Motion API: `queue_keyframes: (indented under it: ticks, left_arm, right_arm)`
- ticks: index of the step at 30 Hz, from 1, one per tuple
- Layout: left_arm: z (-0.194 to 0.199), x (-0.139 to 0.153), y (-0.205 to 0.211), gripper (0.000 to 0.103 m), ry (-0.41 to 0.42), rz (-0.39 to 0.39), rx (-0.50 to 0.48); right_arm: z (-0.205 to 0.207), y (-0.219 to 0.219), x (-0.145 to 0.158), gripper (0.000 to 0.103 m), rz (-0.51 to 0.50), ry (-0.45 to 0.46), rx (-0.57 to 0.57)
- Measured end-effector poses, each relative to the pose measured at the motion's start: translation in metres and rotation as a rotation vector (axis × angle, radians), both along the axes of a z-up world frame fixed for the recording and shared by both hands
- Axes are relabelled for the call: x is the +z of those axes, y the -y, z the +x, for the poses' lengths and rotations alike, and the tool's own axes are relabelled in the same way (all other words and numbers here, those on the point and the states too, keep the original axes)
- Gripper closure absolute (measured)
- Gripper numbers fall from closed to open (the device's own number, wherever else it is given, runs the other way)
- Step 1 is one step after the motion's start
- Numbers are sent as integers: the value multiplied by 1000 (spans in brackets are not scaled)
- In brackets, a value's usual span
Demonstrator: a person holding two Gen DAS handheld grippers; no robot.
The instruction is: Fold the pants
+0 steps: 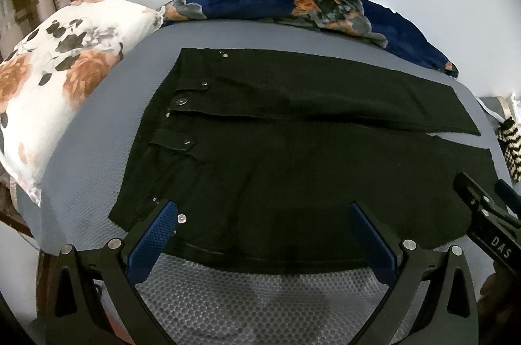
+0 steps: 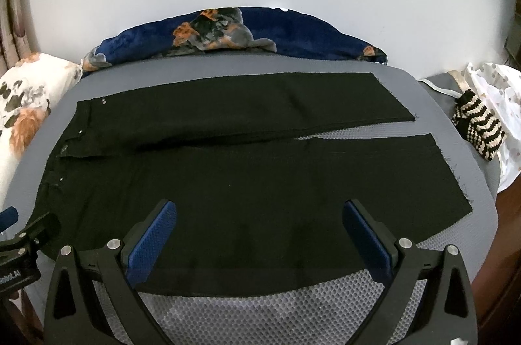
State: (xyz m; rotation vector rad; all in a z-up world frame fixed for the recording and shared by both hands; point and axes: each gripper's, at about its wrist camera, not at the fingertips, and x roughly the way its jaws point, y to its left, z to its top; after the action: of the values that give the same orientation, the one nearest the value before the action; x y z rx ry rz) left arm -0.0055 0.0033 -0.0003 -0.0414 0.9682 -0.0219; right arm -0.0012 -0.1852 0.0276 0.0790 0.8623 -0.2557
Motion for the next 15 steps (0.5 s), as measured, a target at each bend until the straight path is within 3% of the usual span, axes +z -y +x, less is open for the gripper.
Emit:
queue_keyframes:
  ticks: [15]
  left_arm:
    - [2,-4,-1,0,-18,3,9]
  right_arm:
    - [2,2,-3,2,14,-22,-1]
